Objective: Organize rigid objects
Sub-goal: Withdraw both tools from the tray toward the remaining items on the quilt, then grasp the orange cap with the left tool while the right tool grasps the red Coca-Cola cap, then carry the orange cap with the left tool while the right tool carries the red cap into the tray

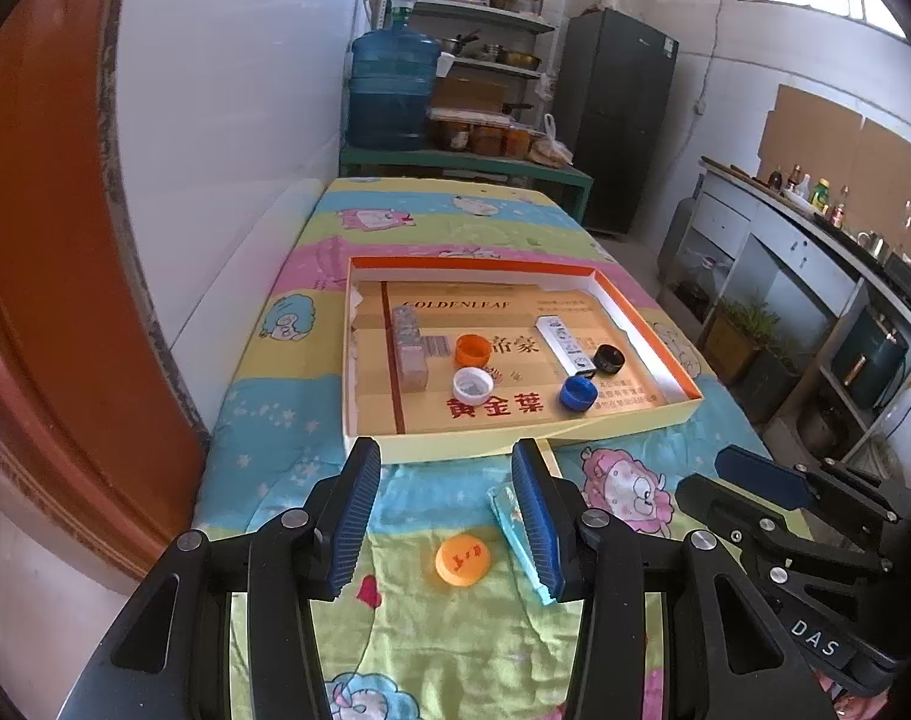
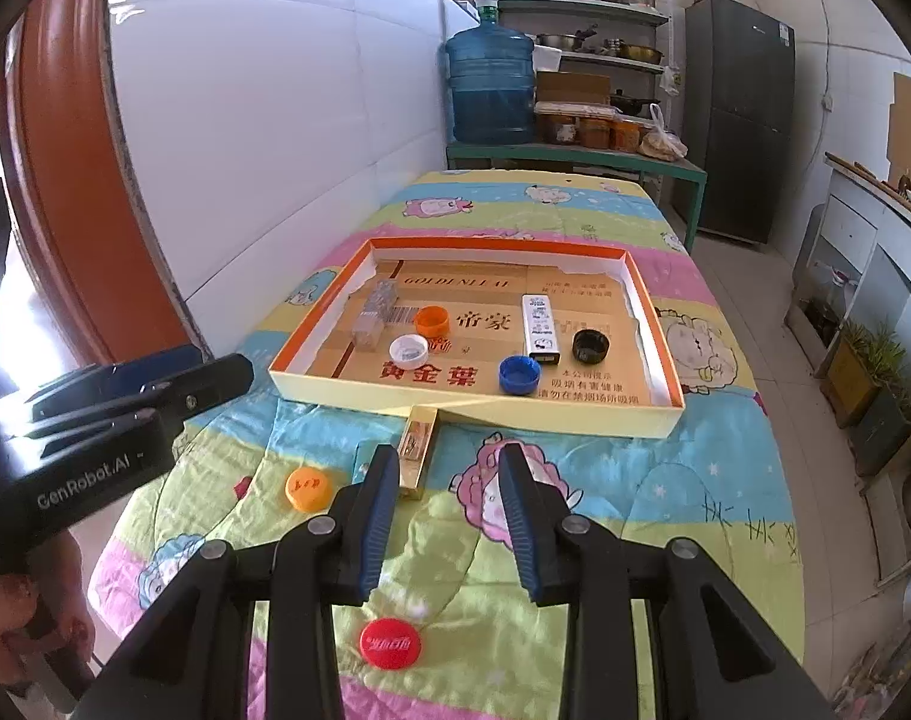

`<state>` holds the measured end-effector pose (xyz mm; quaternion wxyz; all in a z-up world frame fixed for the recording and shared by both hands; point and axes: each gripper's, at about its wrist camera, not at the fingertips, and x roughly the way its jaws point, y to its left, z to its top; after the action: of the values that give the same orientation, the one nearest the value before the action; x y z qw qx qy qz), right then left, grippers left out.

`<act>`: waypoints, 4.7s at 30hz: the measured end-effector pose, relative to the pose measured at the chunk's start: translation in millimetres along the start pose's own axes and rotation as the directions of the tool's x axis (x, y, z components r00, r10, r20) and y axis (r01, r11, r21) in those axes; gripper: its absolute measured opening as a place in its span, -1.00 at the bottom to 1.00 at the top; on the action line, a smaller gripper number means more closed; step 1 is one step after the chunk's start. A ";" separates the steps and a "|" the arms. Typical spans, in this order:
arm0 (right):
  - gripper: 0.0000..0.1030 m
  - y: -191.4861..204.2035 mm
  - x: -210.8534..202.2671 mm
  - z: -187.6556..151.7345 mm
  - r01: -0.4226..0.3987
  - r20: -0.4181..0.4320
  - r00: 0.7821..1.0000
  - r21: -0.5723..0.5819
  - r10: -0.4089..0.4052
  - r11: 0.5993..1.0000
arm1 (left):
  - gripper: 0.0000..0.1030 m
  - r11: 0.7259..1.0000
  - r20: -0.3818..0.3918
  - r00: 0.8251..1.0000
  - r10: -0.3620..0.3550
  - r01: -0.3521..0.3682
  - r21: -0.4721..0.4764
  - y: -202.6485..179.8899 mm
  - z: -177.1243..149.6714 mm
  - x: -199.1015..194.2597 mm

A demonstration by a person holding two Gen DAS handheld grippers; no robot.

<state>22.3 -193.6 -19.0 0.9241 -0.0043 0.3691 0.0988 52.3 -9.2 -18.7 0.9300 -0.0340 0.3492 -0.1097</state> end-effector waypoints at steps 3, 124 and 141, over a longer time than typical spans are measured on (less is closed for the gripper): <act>-0.34 2.8 -0.6 -6.5 -0.008 -0.010 1.000 -0.006 0.008 1.000 | -0.08 1.000 -0.002 1.000 0.002 -0.002 -0.004 3.1 -4.0 -3.7; -0.41 -15.5 48.6 13.4 -0.023 -0.018 1.000 -0.035 0.022 0.999 | -0.40 0.997 -0.040 0.999 0.017 -0.014 0.081 -11.9 26.3 65.1; -0.41 -45.5 79.4 50.5 -0.001 0.000 1.000 -0.021 0.001 1.000 | -0.40 0.996 -0.046 0.999 -0.004 0.008 0.088 -28.0 67.5 101.7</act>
<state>121.3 -219.9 -39.5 0.9240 -0.0140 0.3680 0.1029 166.0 -60.6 -29.2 0.9220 0.0086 0.3650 -0.1288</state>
